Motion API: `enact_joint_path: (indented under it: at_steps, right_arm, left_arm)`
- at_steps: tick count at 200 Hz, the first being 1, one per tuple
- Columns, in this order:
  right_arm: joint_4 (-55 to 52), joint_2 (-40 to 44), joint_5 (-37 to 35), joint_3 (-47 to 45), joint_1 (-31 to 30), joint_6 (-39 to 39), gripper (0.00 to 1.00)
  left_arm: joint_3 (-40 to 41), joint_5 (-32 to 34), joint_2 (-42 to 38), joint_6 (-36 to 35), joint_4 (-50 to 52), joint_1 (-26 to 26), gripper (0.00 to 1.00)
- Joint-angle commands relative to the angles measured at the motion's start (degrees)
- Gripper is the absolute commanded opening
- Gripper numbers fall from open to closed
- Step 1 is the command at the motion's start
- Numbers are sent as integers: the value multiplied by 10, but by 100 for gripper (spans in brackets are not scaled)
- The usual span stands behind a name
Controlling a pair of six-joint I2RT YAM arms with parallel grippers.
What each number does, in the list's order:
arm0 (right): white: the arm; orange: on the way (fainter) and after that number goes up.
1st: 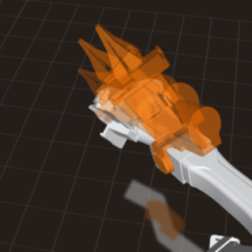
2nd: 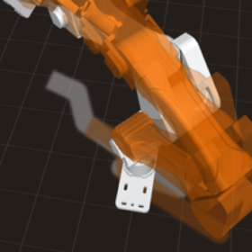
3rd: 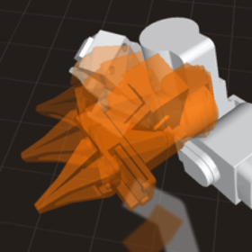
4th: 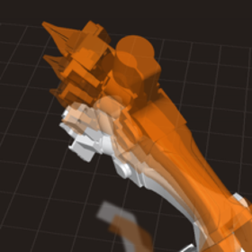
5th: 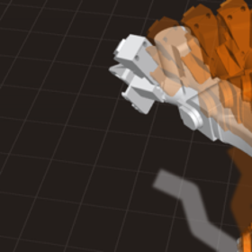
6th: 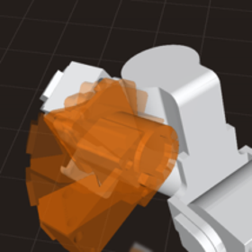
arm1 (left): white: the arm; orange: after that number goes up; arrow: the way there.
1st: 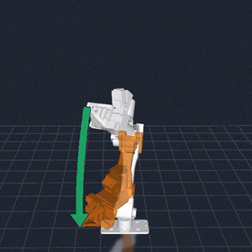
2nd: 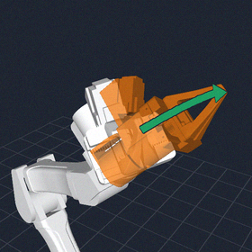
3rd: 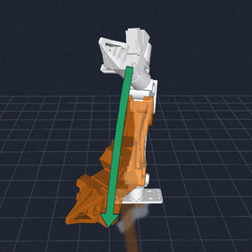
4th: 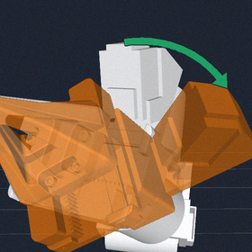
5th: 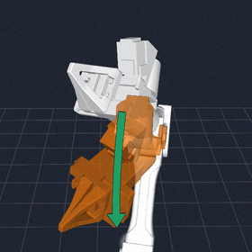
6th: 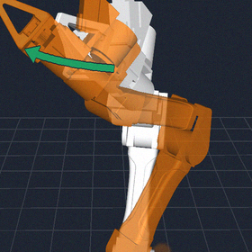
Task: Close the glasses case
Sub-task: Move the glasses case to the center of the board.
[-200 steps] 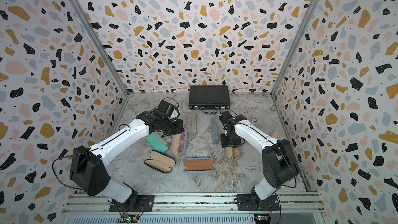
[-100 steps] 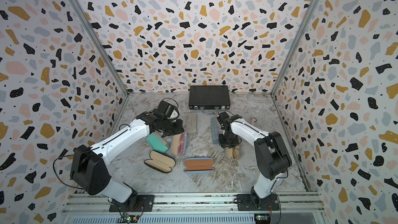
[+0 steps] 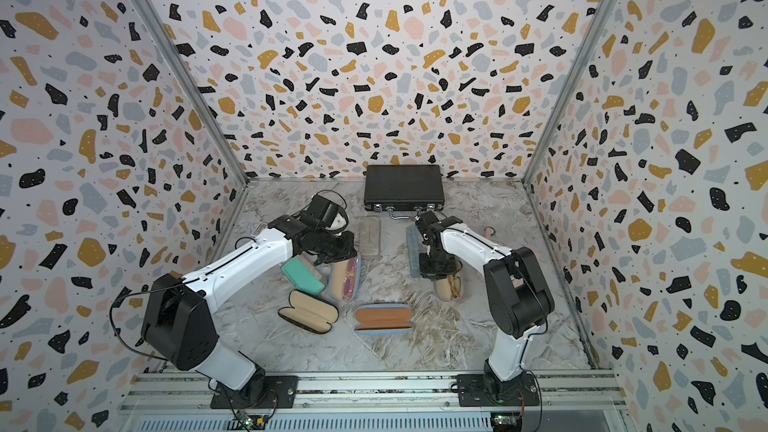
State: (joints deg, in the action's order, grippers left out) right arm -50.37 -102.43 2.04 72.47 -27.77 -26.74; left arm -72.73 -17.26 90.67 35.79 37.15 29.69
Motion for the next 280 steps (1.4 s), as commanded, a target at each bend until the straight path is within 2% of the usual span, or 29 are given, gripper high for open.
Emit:
enact_joint_path:
  at_steps: [1, 132, 197, 233, 280]
  right_arm:
    - [-16, -5, -8, 28, -3, 10, 11]
    - [15, -84, 71, 139, -4, -2, 12]
    - [7, -143, 86, 221, -18, -5, 12]
    - [-5, -167, 81, 257, -20, -4, 12]
    - [-33, -153, 18, 248, -20, 6, 11]
  left_arm:
    - [-9, -5, 6, -4, -12, -3, 7]
    - [-5, -8, -7, -23, 3, -25, 7]
    - [4, -12, -15, -27, 4, -39, 7]
    - [5, -14, -14, -26, 2, -42, 7]
    - [4, -39, -4, -9, -20, -42, 7]
